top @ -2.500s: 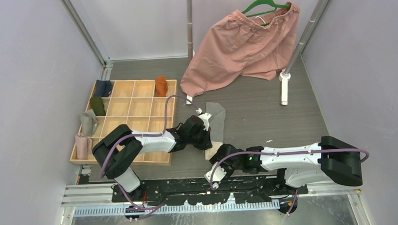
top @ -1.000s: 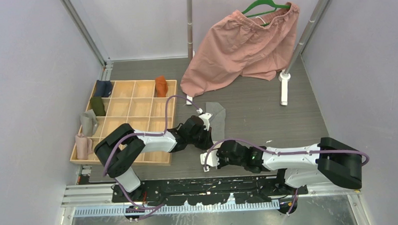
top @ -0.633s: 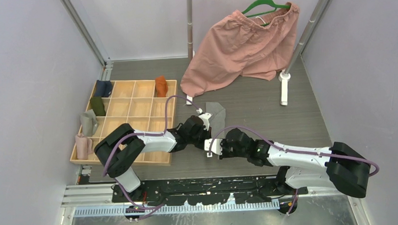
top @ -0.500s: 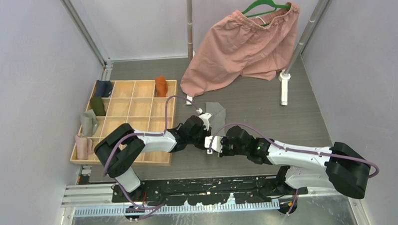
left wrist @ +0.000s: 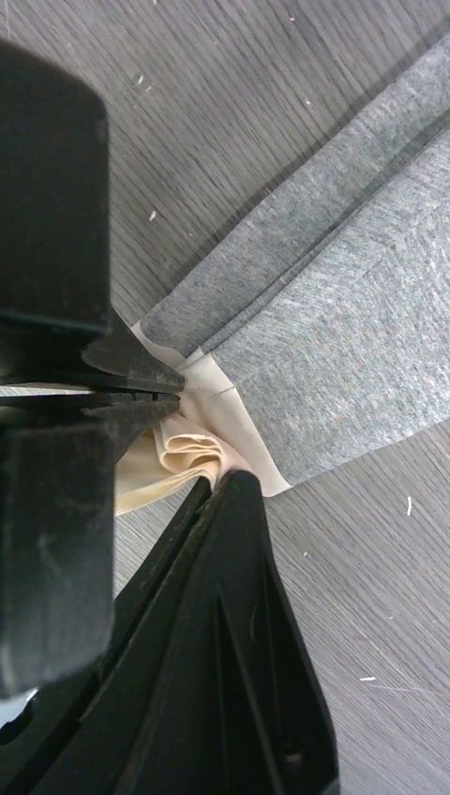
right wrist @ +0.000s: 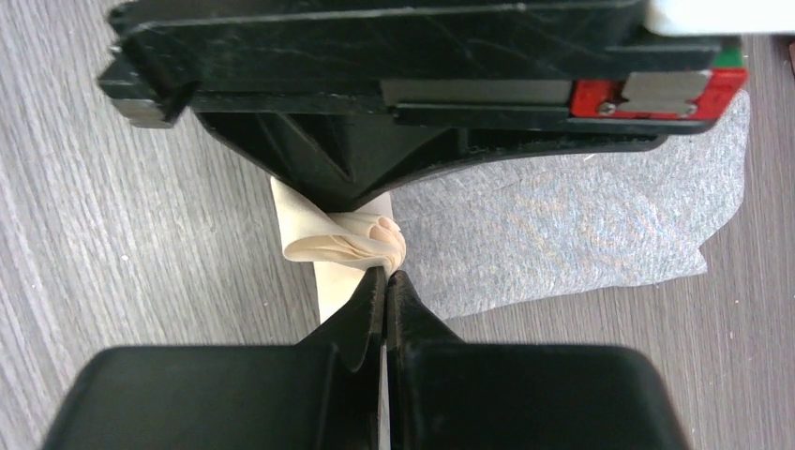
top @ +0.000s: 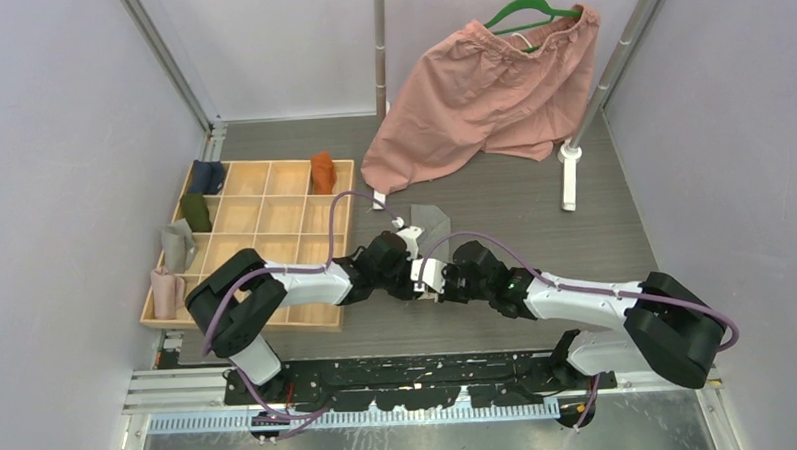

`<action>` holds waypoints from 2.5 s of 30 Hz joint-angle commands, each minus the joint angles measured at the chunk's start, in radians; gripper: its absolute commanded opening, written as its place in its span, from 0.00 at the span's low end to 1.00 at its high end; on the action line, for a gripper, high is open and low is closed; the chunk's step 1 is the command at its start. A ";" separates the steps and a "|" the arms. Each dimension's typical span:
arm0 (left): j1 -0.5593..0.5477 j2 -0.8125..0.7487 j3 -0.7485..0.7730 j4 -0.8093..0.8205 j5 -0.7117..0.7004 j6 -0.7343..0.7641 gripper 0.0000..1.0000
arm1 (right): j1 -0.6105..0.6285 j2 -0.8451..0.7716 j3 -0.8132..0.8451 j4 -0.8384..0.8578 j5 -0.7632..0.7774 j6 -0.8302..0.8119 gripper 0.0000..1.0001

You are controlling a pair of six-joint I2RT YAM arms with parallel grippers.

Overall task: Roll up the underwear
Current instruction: Roll the underwear to the center of the board.

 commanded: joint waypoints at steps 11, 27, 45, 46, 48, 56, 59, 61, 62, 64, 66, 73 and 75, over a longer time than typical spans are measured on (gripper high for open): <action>0.000 -0.202 -0.074 -0.087 -0.078 -0.028 0.01 | -0.045 0.073 0.035 0.135 -0.034 0.027 0.01; -0.002 -0.358 -0.342 0.355 -0.034 -0.069 0.01 | -0.095 0.173 0.162 -0.007 -0.145 0.077 0.01; -0.002 -0.499 -0.380 0.376 -0.176 0.045 0.01 | -0.142 0.332 0.345 -0.218 -0.181 0.400 0.04; -0.002 -0.503 -0.376 0.367 -0.176 0.051 0.01 | -0.146 0.333 0.344 -0.215 -0.183 0.415 0.04; -0.001 -0.501 -0.375 0.362 -0.174 0.061 0.01 | -0.157 0.338 0.346 -0.221 -0.193 0.439 0.04; -0.002 -0.413 -0.306 0.326 -0.088 0.100 0.01 | -0.221 0.374 0.397 -0.287 -0.205 0.567 0.05; -0.001 -0.361 -0.282 0.350 -0.058 0.105 0.01 | -0.237 0.414 0.453 -0.362 -0.218 0.586 0.07; -0.002 -0.331 -0.264 0.363 -0.043 0.105 0.01 | -0.247 0.440 0.490 -0.401 -0.227 0.595 0.08; -0.002 -0.316 -0.257 0.369 -0.037 0.105 0.01 | -0.250 0.451 0.497 -0.414 -0.232 0.596 0.08; -0.002 -0.291 -0.245 0.377 -0.028 0.104 0.01 | -0.256 0.468 0.516 -0.430 -0.241 0.610 0.09; -0.002 -0.269 -0.234 0.380 -0.037 0.104 0.01 | -0.260 0.473 0.520 -0.428 -0.250 0.621 0.09; -0.002 -0.162 -0.202 0.433 -0.119 0.088 0.01 | -0.263 0.480 0.521 -0.428 -0.266 0.628 0.10; -0.001 -0.132 -0.194 0.450 -0.132 0.080 0.01 | -0.265 0.481 0.522 -0.427 -0.265 0.628 0.10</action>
